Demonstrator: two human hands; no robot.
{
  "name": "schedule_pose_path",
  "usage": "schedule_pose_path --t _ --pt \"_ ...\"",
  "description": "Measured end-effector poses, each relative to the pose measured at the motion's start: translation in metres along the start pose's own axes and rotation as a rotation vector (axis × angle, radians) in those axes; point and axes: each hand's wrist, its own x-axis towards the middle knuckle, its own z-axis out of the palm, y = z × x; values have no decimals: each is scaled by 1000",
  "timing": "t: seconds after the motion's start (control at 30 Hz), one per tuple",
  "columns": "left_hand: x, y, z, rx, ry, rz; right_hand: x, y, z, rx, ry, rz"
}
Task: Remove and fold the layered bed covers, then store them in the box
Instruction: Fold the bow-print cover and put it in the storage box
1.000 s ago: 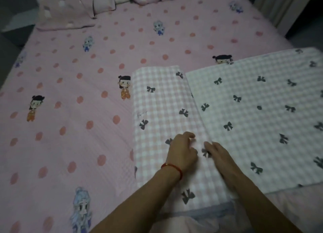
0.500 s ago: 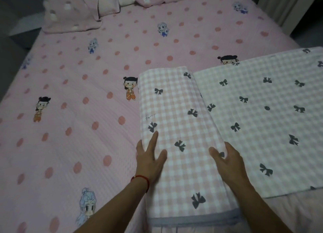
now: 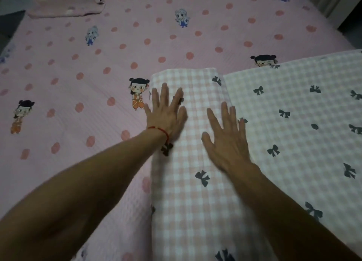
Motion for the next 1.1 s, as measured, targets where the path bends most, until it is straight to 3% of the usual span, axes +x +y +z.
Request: schedule_pose_path --t 0.1,0.17,0.33,0.77,0.87,1.03,1.1 --pt "80 -4 22 26 -120 -72 39 16 38 -47 -29 1" --pt "89 -7 50 93 -193 -125 34 24 57 -93 13 32" --pt "93 -9 90 80 -63 -133 42 34 70 -162 62 -13" --pt "90 -7 73 24 -48 -95 49 38 87 -205 112 -3" --pt "62 -12 53 -35 -71 -85 49 36 88 -182 129 -9" --pt "-85 -6 44 -557 -82 -350 45 33 87 -181 121 13" --pt "-129 0 46 -627 -45 -460 44 36 85 -154 97 -3"
